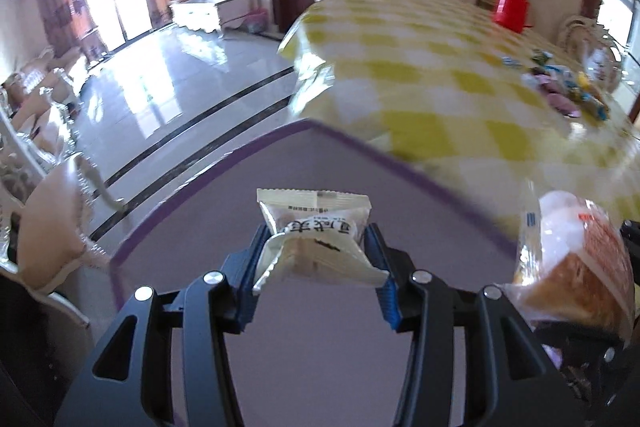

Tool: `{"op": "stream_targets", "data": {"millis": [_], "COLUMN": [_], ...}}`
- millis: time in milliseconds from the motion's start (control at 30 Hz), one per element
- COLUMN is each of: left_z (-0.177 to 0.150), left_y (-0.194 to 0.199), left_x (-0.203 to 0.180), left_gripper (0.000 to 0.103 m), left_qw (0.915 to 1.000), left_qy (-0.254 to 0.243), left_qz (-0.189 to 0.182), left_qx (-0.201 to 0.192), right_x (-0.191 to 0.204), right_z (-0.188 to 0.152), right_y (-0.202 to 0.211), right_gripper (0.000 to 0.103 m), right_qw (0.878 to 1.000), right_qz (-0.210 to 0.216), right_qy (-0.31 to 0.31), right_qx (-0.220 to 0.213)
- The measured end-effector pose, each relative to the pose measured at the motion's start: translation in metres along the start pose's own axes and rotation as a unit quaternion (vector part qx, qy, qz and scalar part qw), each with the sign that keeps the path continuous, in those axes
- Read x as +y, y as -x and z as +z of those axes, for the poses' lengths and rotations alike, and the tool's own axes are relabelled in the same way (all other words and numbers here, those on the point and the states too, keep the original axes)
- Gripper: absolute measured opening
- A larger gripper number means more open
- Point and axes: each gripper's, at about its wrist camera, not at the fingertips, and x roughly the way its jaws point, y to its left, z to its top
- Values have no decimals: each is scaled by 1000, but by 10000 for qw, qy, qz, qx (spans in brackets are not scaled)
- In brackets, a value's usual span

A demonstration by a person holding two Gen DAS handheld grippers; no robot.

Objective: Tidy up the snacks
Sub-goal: 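Carry the pastry packet and cake bag to the side table and release them, then return both tools to the snack table and grasp the blue cartoon bag with the right tool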

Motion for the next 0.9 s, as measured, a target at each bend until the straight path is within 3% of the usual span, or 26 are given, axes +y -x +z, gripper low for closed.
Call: {"op": "stream_targets", "data": {"millis": [200,267,333,433,633,700,800,900], "left_z": [-1,0,1,6,15,20,35,54], "left_y": [2,6,9,9,17,24,33,35], "left_x": [18,18,15,6,-29,-44,-83,-133], "left_gripper": [61,84,87,97,99,101,101,101], "left_qw": [9991,9987,9982,9980,9971,9973,9975,9943], "left_qy": [63,102,85,22,-34,-52,-14,49], "left_qz": [424,502,582,600,570,426,-142,-853], "left_qx": [33,-54,-147,-195,-499,-589,-686,-637], "right_x": [-6,-13,-20,-30,-63,-84,-121,-168], "right_z": [1,-2,-4,-4,-18,-30,-46,-72], "right_y": [-21,-21,-13,4,46,68,92,120], "right_gripper": [51,53,55,67,86,87,87,87], "right_qw": [9997,9993,9987,9975,9919,9879,9811,9657], "right_qz": [192,255,327,353,154,-12,-144,-468], "right_qy": [-83,-225,-391,-550,-970,-1136,-1522,-2180], "right_qx": [133,128,-11,-266,-802,-1053,-1182,-1329]}}
